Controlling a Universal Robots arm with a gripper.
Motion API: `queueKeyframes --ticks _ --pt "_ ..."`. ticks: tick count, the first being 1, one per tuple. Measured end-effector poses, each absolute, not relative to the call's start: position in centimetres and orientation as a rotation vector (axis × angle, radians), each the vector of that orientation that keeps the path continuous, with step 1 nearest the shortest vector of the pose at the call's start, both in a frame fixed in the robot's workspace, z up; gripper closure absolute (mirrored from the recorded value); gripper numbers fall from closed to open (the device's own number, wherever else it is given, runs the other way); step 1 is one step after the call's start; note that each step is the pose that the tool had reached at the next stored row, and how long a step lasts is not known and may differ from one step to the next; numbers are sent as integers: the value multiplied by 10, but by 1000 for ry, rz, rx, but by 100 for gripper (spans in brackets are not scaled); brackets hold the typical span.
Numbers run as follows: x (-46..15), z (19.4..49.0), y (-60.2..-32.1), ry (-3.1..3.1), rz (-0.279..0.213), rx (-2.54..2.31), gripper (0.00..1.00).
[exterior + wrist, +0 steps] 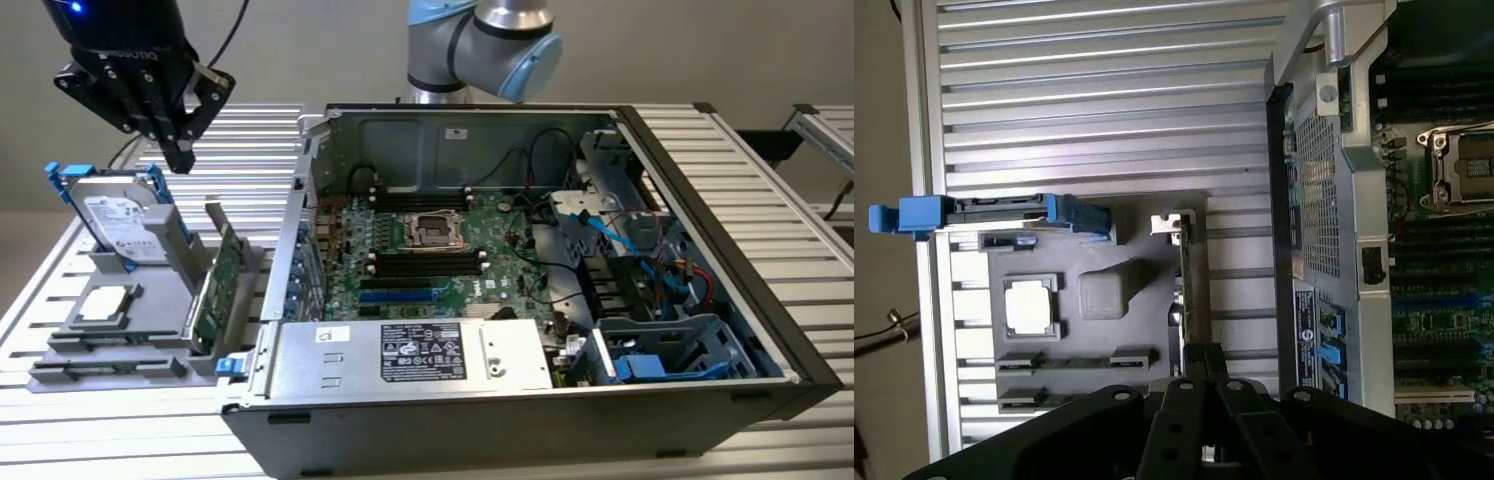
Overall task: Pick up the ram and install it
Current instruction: 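Reach for the ram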
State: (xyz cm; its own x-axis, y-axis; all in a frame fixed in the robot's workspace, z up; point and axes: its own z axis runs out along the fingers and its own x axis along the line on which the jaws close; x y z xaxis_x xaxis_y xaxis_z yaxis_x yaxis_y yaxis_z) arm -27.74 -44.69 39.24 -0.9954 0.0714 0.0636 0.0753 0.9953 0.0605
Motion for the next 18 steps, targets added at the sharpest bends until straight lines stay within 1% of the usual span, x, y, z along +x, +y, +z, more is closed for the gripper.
queueKeyframes --ticks 18 --pt "-323 378 -467 -3067 -96 -113 89"
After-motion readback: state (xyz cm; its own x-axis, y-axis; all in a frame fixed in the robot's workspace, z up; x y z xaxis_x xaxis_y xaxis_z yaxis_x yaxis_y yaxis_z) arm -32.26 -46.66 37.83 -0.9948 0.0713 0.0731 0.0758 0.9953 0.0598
